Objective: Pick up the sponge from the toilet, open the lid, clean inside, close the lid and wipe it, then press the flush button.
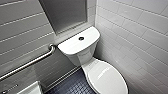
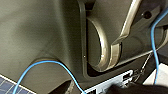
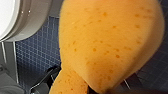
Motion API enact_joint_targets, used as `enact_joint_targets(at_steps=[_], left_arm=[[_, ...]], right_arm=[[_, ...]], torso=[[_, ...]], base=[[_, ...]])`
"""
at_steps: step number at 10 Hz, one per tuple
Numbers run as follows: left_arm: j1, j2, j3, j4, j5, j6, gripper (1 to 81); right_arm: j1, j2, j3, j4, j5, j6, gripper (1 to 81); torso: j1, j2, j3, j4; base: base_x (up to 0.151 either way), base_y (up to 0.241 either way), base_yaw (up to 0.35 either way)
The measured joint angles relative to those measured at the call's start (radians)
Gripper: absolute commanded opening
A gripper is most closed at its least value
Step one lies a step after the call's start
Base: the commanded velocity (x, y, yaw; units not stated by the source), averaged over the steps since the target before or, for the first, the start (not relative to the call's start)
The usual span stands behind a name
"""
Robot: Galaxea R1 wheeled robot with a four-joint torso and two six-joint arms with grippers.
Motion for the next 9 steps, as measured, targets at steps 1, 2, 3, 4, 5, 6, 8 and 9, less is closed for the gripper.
enact_joint_targets(at_steps=[1,2,3,4,5,6,8,9], left_arm=[[0.000,-0.006,0.003,0.004,-0.001,0.000,81.1],[0.000,-0.015,0.015,0.004,0.000,0.000,81.1],[0.000,-0.025,0.041,0.005,0.000,0.000,81.1],[-0.002,-0.036,0.074,0.005,0.000,0.000,81.1],[-0.002,-0.047,0.110,0.005,-0.001,0.000,81.1],[0.000,-0.061,0.141,0.005,0.000,0.000,81.1],[0.000,-0.090,0.160,0.005,-0.001,0.000,81.1],[0.003,-0.095,0.159,0.005,-0.001,0.000,81.1]], right_arm=[[-0.050,0.000,-0.026,0.000,0.031,-0.001,1.0],[-0.110,0.004,-0.059,-0.005,0.062,-0.003,1.0],[-0.193,0.026,-0.136,-0.024,0.113,-0.008,1.0],[-0.243,0.064,-0.203,-0.048,0.147,-0.008,1.0],[-0.270,0.117,-0.257,-0.073,0.192,-0.011,1.0],[-0.293,0.171,-0.309,-0.094,0.237,-0.012,1.0],[-0.364,0.267,-0.411,-0.137,0.299,-0.016,1.0],[-0.399,0.310,-0.453,-0.158,0.311,-0.016,1.0]], torso=[[0.000,0.000,0.000,0.000],[0.000,0.000,0.000,0.000],[-0.001,0.002,0.000,0.000],[-0.009,0.014,0.000,0.000],[-0.025,0.040,0.006,0.000],[-0.042,0.069,0.025,0.000],[-0.082,0.131,0.089,0.000],[-0.106,0.166,0.126,0.000]], base=[[0.000,0.000,0.000],[0.000,0.000,0.000],[0.000,0.000,0.000],[0.000,0.000,0.000],[0.000,0.000,0.000],[0.000,0.000,0.000],[0.000,0.000,0.000],[0.000,0.000,0.000]])
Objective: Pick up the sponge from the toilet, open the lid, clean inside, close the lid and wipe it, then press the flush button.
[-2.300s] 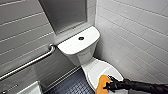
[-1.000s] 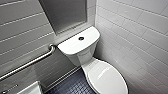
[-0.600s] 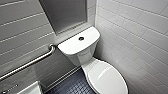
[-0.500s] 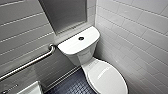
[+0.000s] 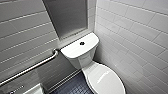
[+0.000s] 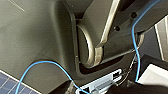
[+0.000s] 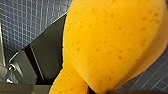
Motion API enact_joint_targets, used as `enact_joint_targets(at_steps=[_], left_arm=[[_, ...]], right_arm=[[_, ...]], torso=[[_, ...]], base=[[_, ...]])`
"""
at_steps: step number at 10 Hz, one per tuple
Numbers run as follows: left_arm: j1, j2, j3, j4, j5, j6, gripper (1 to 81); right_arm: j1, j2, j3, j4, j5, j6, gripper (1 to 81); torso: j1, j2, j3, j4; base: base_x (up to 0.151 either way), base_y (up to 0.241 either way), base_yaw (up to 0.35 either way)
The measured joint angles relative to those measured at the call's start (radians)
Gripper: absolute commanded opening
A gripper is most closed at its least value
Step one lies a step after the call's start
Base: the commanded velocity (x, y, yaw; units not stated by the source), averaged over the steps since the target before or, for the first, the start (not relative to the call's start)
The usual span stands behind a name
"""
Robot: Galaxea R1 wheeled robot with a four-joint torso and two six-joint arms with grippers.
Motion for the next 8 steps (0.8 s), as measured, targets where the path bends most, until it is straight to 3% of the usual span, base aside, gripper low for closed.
enact_joint_targets(at_steps=[4,8], left_arm=[[0.014,0.003,-0.001,-0.001,0.002,0.000,81.1],[0.029,-0.004,-0.007,-0.001,0.004,0.000,81.1]], right_arm=[[-0.029,0.139,-0.187,-0.057,0.024,-0.002,1.0],[-0.104,0.257,-0.276,-0.116,0.029,-0.003,1.0]], torso=[[-0.094,0.143,0.147,0.000],[-0.183,0.276,0.282,0.000]], base=[[0.000,0.000,0.000],[0.000,0.000,0.000]])
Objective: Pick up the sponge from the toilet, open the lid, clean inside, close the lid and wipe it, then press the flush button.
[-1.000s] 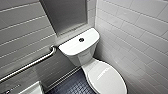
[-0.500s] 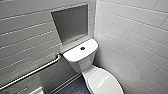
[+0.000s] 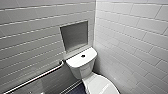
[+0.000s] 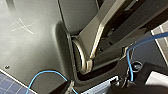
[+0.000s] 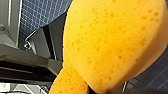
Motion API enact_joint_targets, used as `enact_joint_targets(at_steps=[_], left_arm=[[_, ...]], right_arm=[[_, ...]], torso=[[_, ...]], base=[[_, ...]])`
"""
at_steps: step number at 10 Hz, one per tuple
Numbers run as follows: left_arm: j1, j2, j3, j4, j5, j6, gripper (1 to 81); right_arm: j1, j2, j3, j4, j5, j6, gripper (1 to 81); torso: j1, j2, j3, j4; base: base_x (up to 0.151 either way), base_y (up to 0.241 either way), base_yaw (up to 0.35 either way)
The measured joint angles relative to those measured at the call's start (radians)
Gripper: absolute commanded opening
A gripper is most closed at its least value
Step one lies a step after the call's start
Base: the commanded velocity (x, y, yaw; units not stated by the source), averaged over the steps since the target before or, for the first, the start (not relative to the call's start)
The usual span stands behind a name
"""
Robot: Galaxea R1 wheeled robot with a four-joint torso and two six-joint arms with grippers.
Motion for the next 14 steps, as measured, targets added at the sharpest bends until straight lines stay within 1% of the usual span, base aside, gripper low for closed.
enact_joint_targets(at_steps=[2,4,5,6,7,8,10,13,14], left_arm=[[0.001,0.003,-0.021,0.000,-0.001,-0.001,81.1],[-0.003,0.005,-0.040,-0.001,-0.035,-0.004,81.1],[0.001,0.006,-0.044,-0.001,-0.035,-0.004,81.1],[0.001,0.014,-0.054,-0.001,-0.035,-0.004,81.1],[-0.002,0.025,-0.070,-0.001,-0.040,-0.004,81.1],[0.001,0.043,-0.100,-0.001,-0.041,-0.004,81.1],[0.005,0.078,-0.166,-0.001,-0.038,-0.004,81.1],[0.016,0.086,-0.180,-0.001,-0.038,-0.004,81.1],[0.021,0.086,-0.181,-0.001,-0.034,-0.004,81.1]], right_arm=[[-0.003,0.031,-0.096,-0.003,-0.003,0.000,1.0],[0.004,0.099,-0.183,-0.016,0.000,0.000,1.0],[0.003,0.112,-0.192,-0.022,0.000,0.000,1.0],[-0.004,0.148,-0.210,-0.051,0.000,0.000,1.0],[-0.004,0.151,-0.211,-0.055,-0.001,0.000,1.0],[-0.005,0.155,-0.223,-0.079,-0.004,0.000,1.0],[-0.012,0.177,-0.262,-0.090,-0.013,0.000,1.0],[-0.026,0.207,-0.284,-0.108,-0.016,0.000,1.0],[-0.028,0.206,-0.288,-0.108,-0.016,0.000,1.0]], torso=[[-0.035,0.055,0.016,0.000],[-0.081,0.125,0.022,0.000],[-0.098,0.152,0.033,0.000],[-0.116,0.180,0.059,0.000],[-0.136,0.211,0.091,0.000],[-0.160,0.246,0.127,0.000],[-0.206,0.317,0.201,0.000],[-0.277,0.423,0.310,0.000],[-0.293,0.446,0.331,0.000]], base=[[0.000,0.000,0.000],[0.000,0.000,0.000],[0.000,0.000,0.000],[0.000,0.000,0.000],[0.000,0.000,0.000],[0.000,0.000,0.000],[0.000,0.000,0.000],[0.000,0.000,0.000],[0.000,0.000,0.000]])
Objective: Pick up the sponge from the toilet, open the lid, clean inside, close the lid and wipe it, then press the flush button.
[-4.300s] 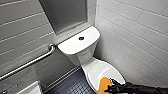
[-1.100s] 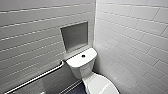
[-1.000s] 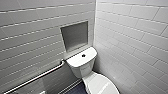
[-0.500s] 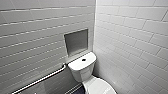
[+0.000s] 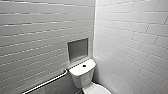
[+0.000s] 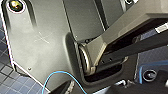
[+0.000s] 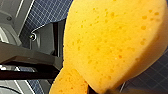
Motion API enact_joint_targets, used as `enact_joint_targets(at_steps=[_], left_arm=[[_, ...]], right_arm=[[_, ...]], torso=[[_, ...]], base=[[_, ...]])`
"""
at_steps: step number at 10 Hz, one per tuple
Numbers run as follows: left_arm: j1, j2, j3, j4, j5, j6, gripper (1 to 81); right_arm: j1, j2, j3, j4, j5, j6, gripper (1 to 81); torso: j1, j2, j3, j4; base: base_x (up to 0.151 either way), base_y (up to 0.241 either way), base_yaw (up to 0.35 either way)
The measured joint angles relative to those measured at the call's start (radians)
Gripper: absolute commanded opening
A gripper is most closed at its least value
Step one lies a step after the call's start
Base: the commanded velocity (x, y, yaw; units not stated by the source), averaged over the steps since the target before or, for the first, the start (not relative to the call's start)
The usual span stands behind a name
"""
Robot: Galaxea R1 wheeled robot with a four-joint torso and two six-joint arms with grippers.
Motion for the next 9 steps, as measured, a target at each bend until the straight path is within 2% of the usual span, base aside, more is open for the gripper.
enact_joint_targets(at_steps=[3,5,7,9], left_arm=[[-0.003,0.006,0.000,0.000,0.000,0.000,81.1],[-0.001,0.010,0.000,0.000,0.000,0.000,81.1],[-0.002,0.010,0.000,0.000,0.000,0.000,81.1],[-0.001,0.011,0.000,0.000,0.002,0.000,81.1]], right_arm=[[0.001,0.000,-0.001,-0.001,-0.008,0.000,1.0],[0.005,0.015,-0.009,-0.001,-0.062,-0.001,1.0],[0.005,0.029,-0.020,-0.006,-0.066,-0.001,1.0],[0.005,0.028,-0.026,-0.008,-0.070,-0.001,1.0]], torso=[[-0.061,0.095,0.016,0.000],[-0.109,0.169,0.017,0.000],[-0.156,0.244,0.017,0.000],[-0.193,0.302,0.046,0.000]], base=[[0.000,0.000,0.000],[0.000,0.000,0.000],[0.000,0.000,0.000],[0.000,0.000,0.000]])
